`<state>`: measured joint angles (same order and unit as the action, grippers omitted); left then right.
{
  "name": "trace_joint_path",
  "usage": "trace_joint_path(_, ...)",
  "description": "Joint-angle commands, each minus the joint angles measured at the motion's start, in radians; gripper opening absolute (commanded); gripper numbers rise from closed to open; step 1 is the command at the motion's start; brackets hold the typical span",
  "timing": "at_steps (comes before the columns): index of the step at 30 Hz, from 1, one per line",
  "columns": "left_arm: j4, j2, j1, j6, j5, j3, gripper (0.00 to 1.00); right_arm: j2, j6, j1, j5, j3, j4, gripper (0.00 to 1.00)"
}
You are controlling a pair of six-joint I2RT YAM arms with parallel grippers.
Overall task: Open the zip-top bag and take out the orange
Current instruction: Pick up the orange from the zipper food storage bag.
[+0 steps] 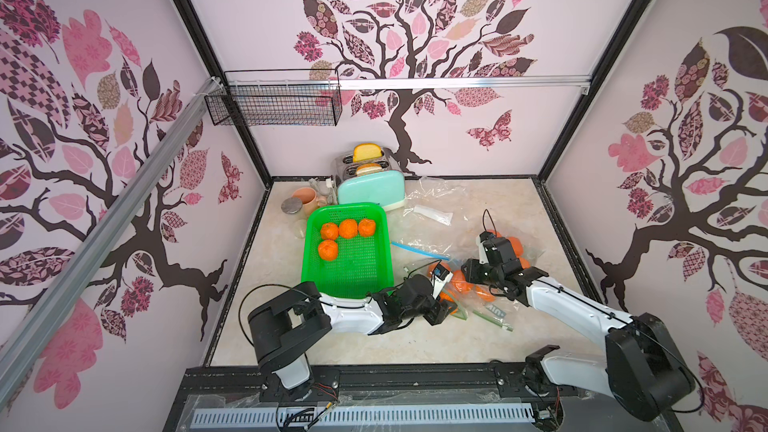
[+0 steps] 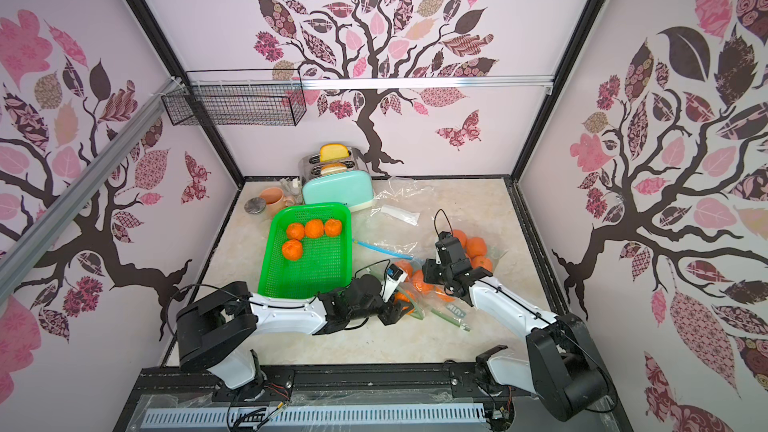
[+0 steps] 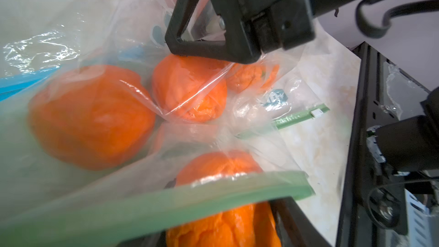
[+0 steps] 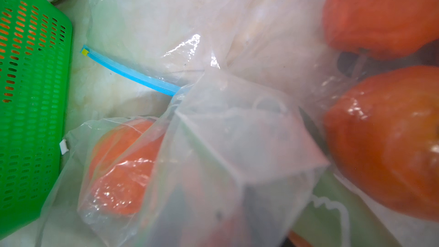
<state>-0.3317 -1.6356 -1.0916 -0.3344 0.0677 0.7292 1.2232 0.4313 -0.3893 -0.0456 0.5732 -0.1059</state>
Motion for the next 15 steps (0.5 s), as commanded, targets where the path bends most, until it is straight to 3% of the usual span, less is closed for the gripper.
trace_joint_path(1, 0.201, 0.064, 0.001, -0.050, 0.077, 0.018, 0.26, -0.026, 0.032, 0.002, 0.035, -0.037, 0.029, 0.42)
trace_joint_path(11, 0.603, 0.361, 0.019, -0.118, 0.006, 0.005, 0.26, -0.108, 0.102, 0.003, 0.003, -0.156, 0.176, 0.43)
trace_joint_path(15, 0.678, 0.521, 0.176, -0.117, -0.067, 0.005, 0.22, -0.136, 0.121, 0.003, -0.010, -0.188, 0.219, 0.43)
